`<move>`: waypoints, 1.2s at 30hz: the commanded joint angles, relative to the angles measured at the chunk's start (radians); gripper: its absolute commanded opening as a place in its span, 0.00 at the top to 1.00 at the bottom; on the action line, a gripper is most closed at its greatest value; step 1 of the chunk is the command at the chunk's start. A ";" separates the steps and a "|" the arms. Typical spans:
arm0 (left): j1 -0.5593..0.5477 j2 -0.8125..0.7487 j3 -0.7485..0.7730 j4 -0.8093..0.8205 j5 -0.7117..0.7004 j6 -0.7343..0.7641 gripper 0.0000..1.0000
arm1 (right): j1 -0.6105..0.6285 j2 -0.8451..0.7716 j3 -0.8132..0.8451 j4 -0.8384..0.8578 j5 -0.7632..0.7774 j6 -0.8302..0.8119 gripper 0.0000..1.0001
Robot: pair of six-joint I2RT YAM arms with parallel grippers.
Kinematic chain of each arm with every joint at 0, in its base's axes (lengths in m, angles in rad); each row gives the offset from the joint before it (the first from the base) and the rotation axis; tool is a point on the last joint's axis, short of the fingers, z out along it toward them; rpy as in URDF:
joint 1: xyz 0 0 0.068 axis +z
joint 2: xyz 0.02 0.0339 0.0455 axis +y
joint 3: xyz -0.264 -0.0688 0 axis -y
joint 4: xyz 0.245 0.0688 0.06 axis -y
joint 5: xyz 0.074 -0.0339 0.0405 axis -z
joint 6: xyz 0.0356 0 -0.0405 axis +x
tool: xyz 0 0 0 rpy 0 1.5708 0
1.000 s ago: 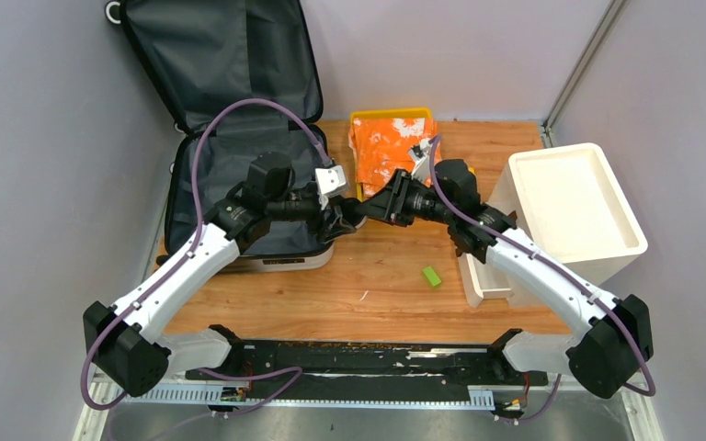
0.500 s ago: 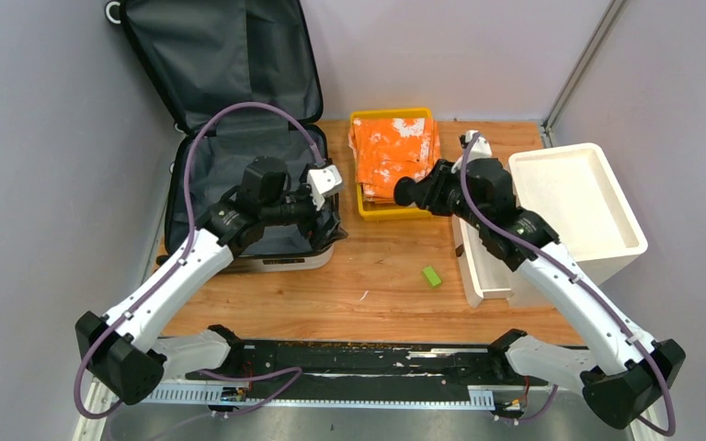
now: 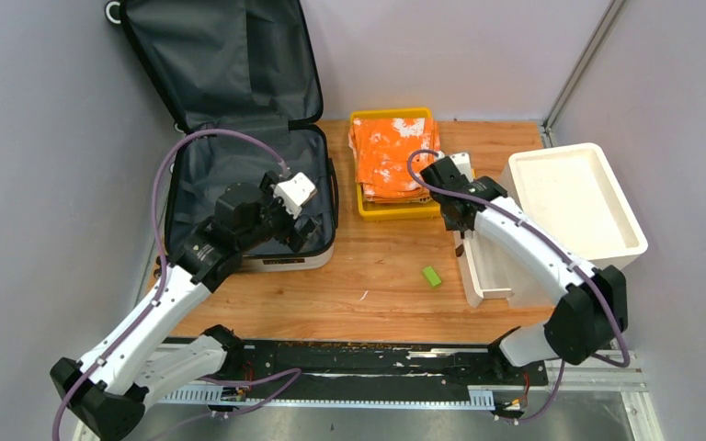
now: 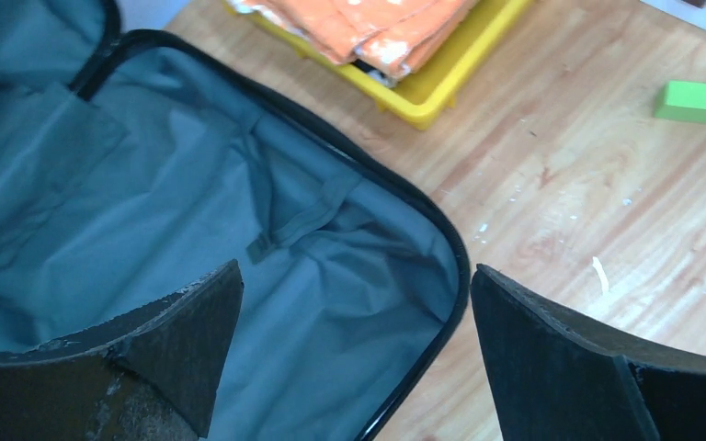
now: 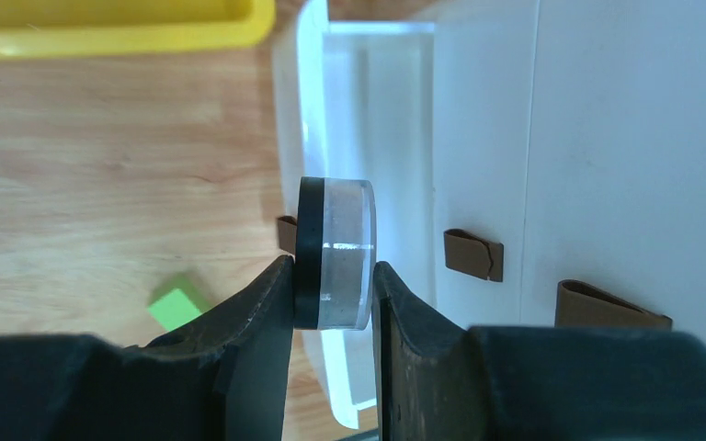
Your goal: Open, take out, and arrange the luggage
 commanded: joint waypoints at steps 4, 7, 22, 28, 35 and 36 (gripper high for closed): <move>-0.002 -0.104 -0.035 0.119 -0.151 -0.018 0.00 | -0.065 0.101 -0.001 -0.093 0.078 -0.016 0.99; -0.002 -0.107 -0.039 0.121 -0.155 -0.016 0.00 | -0.093 0.152 -0.023 -0.093 0.074 -0.010 0.95; -0.003 -0.122 -0.042 0.114 -0.189 -0.008 0.00 | -0.133 0.232 0.050 -0.168 -0.101 0.004 0.52; -0.003 -0.135 -0.050 0.121 -0.191 -0.007 0.00 | -0.131 0.237 0.082 -0.197 -0.123 0.018 0.53; -0.002 -0.148 -0.051 0.121 -0.204 -0.006 0.00 | -0.111 0.230 0.108 -0.121 -0.311 -0.025 0.69; -0.003 -0.150 -0.051 0.121 -0.205 -0.006 0.00 | -0.110 0.236 0.101 -0.098 -0.327 -0.036 0.73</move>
